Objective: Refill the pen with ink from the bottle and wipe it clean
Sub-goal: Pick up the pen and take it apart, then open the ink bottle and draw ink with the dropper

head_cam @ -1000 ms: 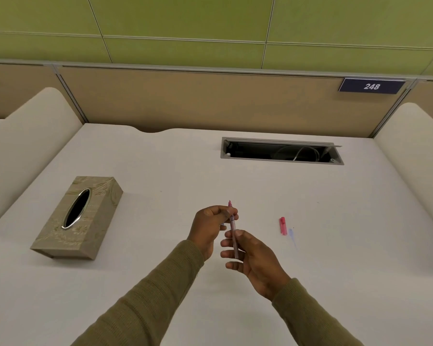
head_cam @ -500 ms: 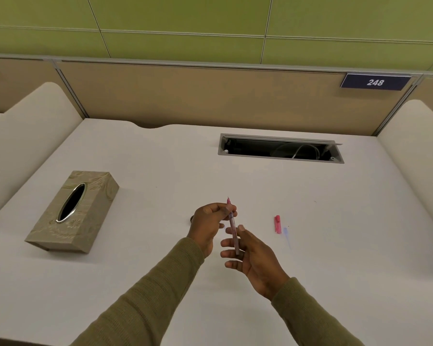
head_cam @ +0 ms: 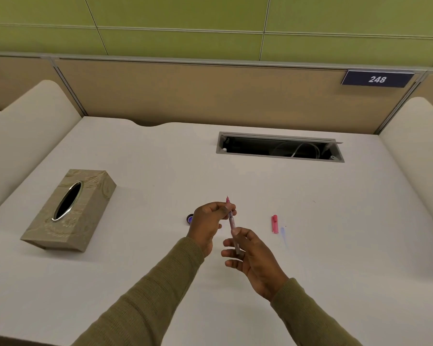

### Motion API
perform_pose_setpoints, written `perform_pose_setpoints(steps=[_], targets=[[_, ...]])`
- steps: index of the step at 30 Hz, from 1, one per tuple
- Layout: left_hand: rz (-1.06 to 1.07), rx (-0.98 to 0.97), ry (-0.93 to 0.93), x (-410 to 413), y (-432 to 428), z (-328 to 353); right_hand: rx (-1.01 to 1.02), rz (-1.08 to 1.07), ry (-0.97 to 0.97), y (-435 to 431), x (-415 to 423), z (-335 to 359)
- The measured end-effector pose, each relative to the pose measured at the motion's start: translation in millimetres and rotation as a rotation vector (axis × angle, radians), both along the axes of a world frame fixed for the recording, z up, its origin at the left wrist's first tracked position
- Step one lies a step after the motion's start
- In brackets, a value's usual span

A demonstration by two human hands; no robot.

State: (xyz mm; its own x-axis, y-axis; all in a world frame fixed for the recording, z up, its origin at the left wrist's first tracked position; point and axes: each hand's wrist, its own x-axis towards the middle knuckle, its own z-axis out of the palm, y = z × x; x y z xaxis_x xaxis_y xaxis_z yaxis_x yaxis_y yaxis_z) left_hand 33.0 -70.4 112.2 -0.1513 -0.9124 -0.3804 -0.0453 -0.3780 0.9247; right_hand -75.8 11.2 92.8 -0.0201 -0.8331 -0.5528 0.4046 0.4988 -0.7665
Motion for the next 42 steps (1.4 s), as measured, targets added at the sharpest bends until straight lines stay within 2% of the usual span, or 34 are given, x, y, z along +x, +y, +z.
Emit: perform_pose_setpoints(steps=[11, 15, 20, 23, 31, 36, 42], targets=[[0.017, 0.009, 0.017, -7.5, -3.3, -0.8, -0.011, 0.006, -0.021, 4.0, -7.3, -8.2], [0.047, 0.025, 0.031, -10.0, -6.3, -1.1, -0.024, 0.058, 0.047, 7.0, -10.9, -14.5], [0.117, 0.038, 0.046, -10.7, -15.1, 1.9, -0.023, 0.122, 0.245, 15.8, -16.8, -28.4], [0.144, 0.038, 0.044, -10.3, -19.2, 1.6, -0.041, 0.087, 0.380, 21.6, -21.3, -39.5], [0.106, 0.062, 0.049, -11.7, -16.4, -5.4, -0.115, -0.134, 1.086, 11.1, -58.9, -72.5], [0.086, 0.077, 0.032, -12.5, -13.7, -9.5, 0.049, -0.227, 1.133, -3.4, -89.1, -85.0], [0.069, 0.093, 0.016, -13.1, -10.0, -13.2, 0.114, -0.203, 1.153, -14.3, -102.2, -93.9]])
